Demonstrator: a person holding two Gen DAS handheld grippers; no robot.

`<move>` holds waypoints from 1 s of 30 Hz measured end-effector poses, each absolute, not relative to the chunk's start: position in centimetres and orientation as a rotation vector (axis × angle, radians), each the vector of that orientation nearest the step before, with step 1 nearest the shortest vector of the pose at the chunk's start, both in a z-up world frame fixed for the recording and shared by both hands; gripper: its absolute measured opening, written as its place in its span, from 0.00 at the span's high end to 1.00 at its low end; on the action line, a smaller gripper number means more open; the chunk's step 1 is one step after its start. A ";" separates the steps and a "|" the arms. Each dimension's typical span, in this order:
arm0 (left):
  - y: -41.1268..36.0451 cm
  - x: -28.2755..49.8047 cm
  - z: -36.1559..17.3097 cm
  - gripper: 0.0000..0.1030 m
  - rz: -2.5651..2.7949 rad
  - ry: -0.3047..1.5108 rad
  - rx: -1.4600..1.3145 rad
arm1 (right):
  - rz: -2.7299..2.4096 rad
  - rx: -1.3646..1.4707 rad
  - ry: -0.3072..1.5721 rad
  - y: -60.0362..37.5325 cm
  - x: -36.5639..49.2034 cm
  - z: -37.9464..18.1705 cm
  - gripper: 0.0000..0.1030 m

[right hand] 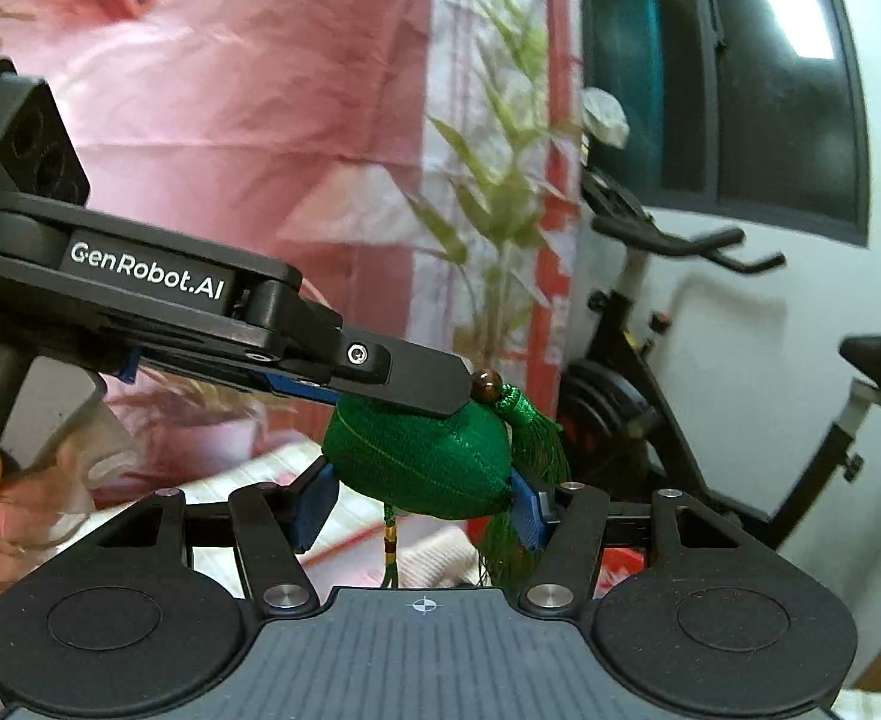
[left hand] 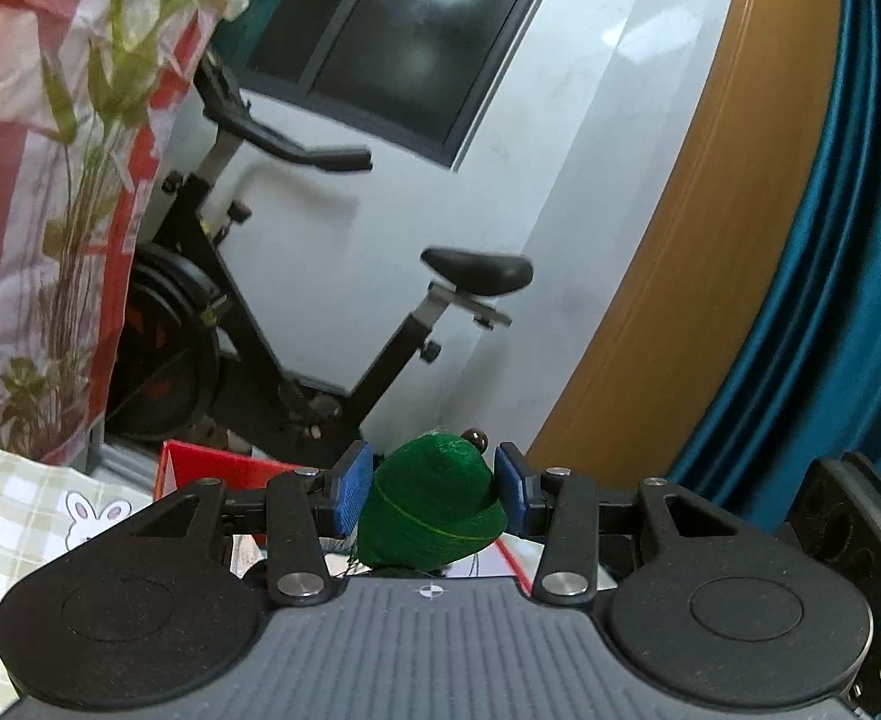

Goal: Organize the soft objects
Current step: 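Lift the green pouch with both grippers and carry it over the box, then open both grippers to drop the green pouch into the box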

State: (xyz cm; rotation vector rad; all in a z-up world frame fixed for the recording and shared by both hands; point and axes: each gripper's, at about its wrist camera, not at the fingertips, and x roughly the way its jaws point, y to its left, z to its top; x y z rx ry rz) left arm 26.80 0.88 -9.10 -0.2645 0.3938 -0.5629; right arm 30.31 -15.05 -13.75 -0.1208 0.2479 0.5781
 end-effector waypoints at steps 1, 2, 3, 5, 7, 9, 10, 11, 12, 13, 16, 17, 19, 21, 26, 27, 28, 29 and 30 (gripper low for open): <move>0.5 27.1 -9.6 0.55 -0.565 0.403 -0.251 | 0.561 -0.115 0.265 -15.1 30.7 -14.5 0.46; 0.6 27.2 -10.0 0.55 -0.567 0.412 -0.239 | 0.547 -0.102 0.283 -15.4 31.1 -15.0 0.46; 0.3 27.5 -10.5 0.55 -0.570 0.422 -0.226 | 0.536 -0.088 0.296 -15.6 31.4 -15.7 0.46; 0.0 28.2 -11.4 0.54 -0.570 0.442 -0.210 | 0.498 -0.060 0.330 -16.3 32.1 -16.9 0.46; -0.3 28.8 -12.1 0.53 -0.559 0.459 -0.198 | 0.453 -0.039 0.369 -17.0 33.1 -18.2 0.46; -0.1 29.1 -12.6 0.50 -0.544 0.475 -0.193 | 0.409 -0.036 0.407 -17.5 34.2 -19.4 0.46; 0.0 29.3 -12.8 0.48 -0.536 0.482 -0.188 | 0.384 -0.038 0.429 -17.8 34.7 -19.9 0.46; 0.0 29.4 -12.9 0.47 -0.527 0.488 -0.179 | 0.365 -0.042 0.446 -17.9 35.1 -20.4 0.46; 0.1 29.5 -13.0 0.44 -0.517 0.491 -0.164 | 0.352 -0.047 0.459 -18.1 35.4 -20.8 0.46; 0.3 29.4 -12.9 0.42 -0.505 0.490 -0.153 | 0.341 -0.056 0.465 -18.2 35.9 -21.0 0.46; 1.1 29.6 -12.7 0.28 -0.467 0.478 -0.131 | 0.322 -0.053 0.456 -18.1 36.9 -20.7 0.46; 1.4 29.6 -12.6 0.26 -0.449 0.475 -0.128 | 0.317 -0.043 0.450 -18.0 37.4 -20.4 0.46; 1.9 29.9 -12.6 0.19 -0.414 0.472 -0.120 | 0.310 -0.024 0.443 -17.9 38.3 -19.9 0.46; 2.3 30.3 -12.5 0.14 -0.386 0.469 -0.112 | 0.298 -0.017 0.469 -17.8 39.2 -19.8 0.44; 2.4 30.6 -12.2 0.04 -0.306 0.468 -0.044 | 0.282 0.005 0.537 -17.8 40.5 -20.5 0.34; 2.5 30.7 -12.1 0.02 -0.299 0.466 -0.044 | 0.277 0.006 0.540 -17.8 40.5 -20.6 0.32; 2.6 30.7 -11.9 0.00 -0.294 0.467 -0.046 | 0.270 0.007 0.539 -17.9 40.3 -20.6 0.29; 2.7 30.7 -11.8 0.00 -0.292 0.468 -0.048 | 0.269 0.010 0.538 -18.0 40.1 -20.4 0.25; 2.7 30.7 -11.6 0.00 -0.291 0.465 -0.047 | 0.267 0.013 0.537 -18.1 39.8 -20.3 0.23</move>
